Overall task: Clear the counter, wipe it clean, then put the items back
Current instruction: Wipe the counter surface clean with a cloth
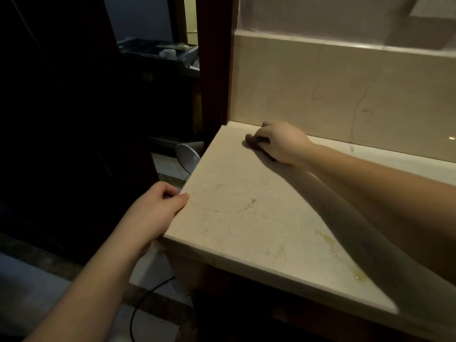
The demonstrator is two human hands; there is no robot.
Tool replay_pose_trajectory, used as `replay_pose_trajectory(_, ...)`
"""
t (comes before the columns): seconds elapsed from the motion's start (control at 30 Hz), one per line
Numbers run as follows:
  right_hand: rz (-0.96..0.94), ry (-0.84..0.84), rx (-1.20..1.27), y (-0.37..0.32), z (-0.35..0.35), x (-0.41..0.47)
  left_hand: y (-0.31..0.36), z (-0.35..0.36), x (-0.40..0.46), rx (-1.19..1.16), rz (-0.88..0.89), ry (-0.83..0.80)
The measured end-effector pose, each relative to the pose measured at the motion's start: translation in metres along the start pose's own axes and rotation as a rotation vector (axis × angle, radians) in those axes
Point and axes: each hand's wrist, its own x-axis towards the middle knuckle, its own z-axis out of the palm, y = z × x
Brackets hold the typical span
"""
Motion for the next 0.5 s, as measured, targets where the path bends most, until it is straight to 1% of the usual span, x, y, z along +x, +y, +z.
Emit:
replay_pose_trajectory(0.07,-0.09,-0.012,0.022,-0.001,-0.006,-0.032,0.002,0.004,0.001,0.007,-0.012,0.003)
replay_pose_trajectory(0.1,-0.099,-0.017,0.022,0.004,-0.008,-0.043,0.003,0.007,0.001,0.007,-0.017,0.014)
replay_pose_trajectory(0.17,-0.061,-0.027,-0.034,0.019,-0.008,-0.043,0.004,0.013,-0.001,0.034,-0.009,0.053)
replay_pose_trajectory(0.27,0.047,-0.012,-0.138,0.041,-0.004,-0.006,0.003,0.016,-0.002,0.1,0.026,0.112)
replay_pose_trajectory(0.3,0.076,-0.009,-0.128,0.045,-0.004,0.007,0.003,0.015,-0.002,0.121,0.038,0.122)
replay_pose_trajectory(0.4,0.067,-0.027,-0.084,0.04,0.001,0.027,0.002,0.015,-0.002,0.146,0.058,0.132)
replay_pose_trajectory(0.5,-0.004,-0.034,0.003,0.022,-0.005,0.002,0.001,0.015,-0.001,0.137,0.067,0.124)
